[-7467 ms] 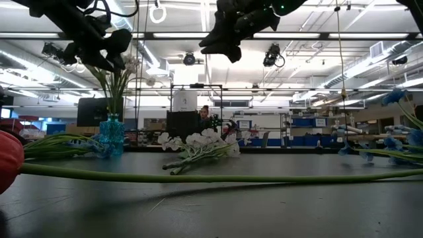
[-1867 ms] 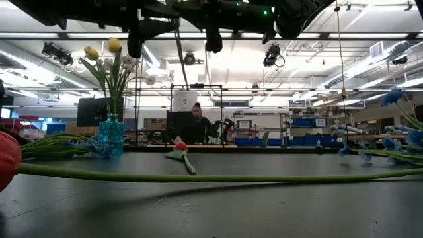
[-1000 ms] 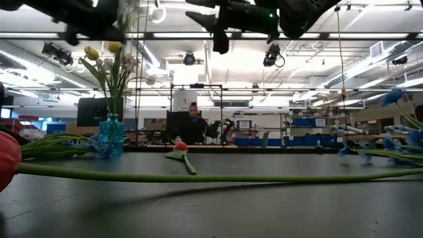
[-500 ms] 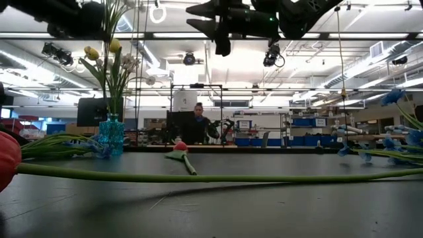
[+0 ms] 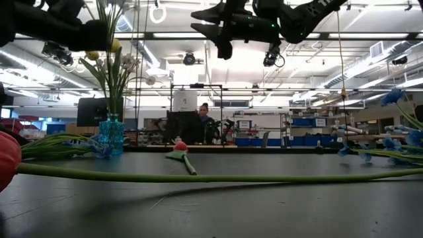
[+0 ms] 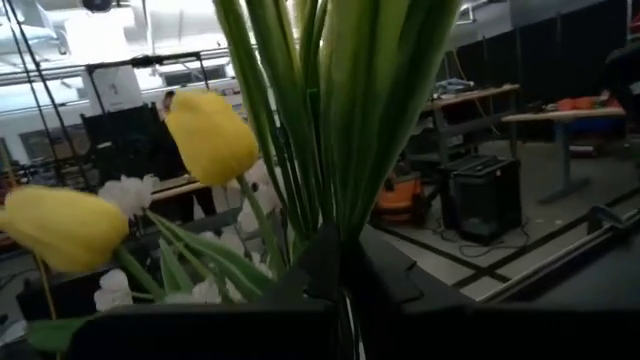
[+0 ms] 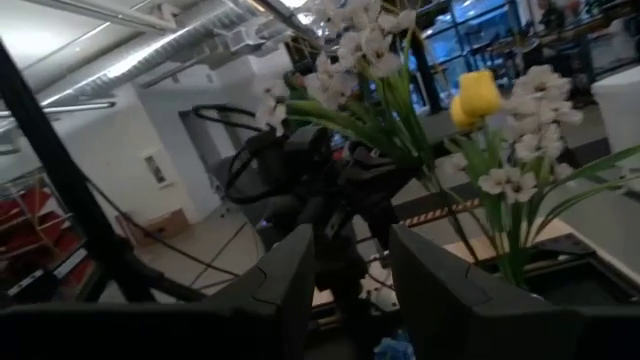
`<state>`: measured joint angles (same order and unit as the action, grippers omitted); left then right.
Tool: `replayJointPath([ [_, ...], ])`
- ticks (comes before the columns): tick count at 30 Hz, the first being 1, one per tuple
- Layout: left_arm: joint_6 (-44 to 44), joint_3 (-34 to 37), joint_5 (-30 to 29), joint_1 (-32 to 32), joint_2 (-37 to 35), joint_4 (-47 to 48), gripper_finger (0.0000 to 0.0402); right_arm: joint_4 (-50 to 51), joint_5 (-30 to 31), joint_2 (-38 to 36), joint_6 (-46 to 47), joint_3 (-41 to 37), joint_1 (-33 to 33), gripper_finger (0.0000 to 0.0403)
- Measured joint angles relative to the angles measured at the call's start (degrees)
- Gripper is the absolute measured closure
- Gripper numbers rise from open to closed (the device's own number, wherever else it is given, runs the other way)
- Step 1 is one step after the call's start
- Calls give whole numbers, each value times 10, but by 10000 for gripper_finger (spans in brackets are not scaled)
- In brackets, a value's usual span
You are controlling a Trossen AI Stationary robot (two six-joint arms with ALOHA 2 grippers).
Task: Sort flowers into vase by color
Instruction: Put the white flowers into the blue vase
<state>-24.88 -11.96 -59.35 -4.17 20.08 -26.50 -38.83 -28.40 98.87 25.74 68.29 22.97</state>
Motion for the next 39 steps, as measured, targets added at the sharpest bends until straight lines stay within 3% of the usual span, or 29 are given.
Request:
replayJointPath([
  [18,-18,12,44,-44,0,-54,382,0,-17,0,11,0,17,263],
  [34,89,12,33,-89,2,65,379,0,-31,0,12,0,19,263],
  [39,126,12,20,-110,2,70,339,0,-32,0,17,0,18,263],
])
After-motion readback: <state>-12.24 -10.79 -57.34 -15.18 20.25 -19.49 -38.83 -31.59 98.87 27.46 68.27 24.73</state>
